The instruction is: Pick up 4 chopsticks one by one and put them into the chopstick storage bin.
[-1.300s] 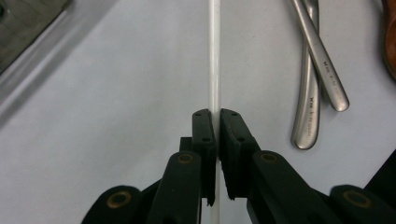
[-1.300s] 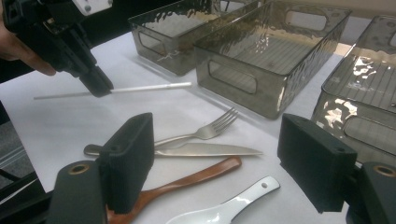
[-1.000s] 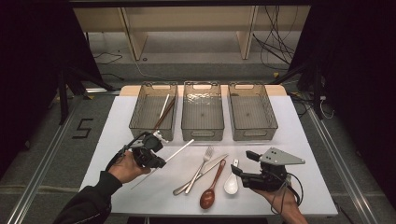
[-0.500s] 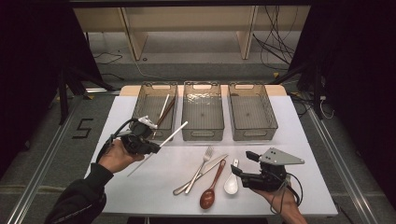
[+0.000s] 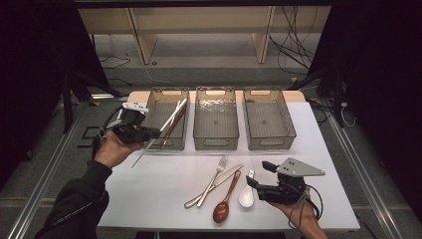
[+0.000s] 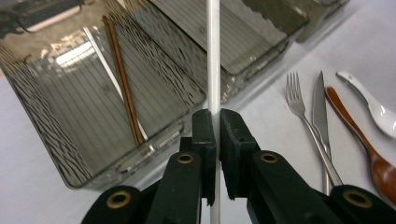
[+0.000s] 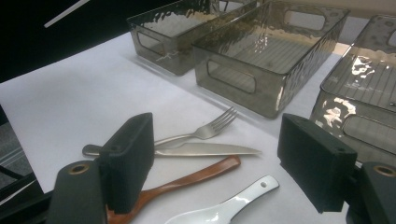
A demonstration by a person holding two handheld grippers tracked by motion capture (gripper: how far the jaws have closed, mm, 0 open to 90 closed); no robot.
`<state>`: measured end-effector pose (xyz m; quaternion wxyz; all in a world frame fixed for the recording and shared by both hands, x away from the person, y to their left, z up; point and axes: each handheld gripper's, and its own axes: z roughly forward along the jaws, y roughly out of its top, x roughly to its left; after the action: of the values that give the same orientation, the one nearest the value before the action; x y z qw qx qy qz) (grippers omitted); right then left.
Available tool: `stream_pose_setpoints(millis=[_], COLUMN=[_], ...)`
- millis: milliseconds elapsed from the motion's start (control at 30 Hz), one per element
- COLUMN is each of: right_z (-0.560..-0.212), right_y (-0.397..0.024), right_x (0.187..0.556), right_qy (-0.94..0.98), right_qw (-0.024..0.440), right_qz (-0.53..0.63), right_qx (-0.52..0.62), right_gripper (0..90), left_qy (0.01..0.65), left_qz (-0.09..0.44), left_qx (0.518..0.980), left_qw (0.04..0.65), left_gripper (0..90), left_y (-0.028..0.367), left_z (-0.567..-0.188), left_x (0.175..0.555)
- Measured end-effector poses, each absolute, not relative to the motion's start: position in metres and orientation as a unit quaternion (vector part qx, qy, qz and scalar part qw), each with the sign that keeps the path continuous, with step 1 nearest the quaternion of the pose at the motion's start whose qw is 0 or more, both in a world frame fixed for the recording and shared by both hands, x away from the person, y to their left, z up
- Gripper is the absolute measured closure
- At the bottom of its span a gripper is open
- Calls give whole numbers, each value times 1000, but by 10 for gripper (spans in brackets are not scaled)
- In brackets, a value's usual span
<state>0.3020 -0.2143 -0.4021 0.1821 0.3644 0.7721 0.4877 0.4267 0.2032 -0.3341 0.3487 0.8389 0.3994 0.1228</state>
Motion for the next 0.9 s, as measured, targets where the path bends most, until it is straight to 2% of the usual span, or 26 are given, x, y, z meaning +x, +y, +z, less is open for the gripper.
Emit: stream_pose_setpoints(millis=[267, 467, 900], right_z=[-402, -402, -402], right_y=[-213, -215, -214], right_x=[301, 302, 302], right_qy=[773, 772, 774], right_qw=[182, 180, 179], right_qz=[487, 490, 490], right_qx=[362, 361, 360], right_gripper=[282, 282, 282], left_qy=[403, 413, 432], left_qz=[133, 159, 187], left_qx=[825, 808, 797], left_qw=[373, 388, 380], left_gripper=[845, 845, 845], left_y=[200, 199, 203], left_z=[-323, -319, -326], left_x=[453, 476, 516])
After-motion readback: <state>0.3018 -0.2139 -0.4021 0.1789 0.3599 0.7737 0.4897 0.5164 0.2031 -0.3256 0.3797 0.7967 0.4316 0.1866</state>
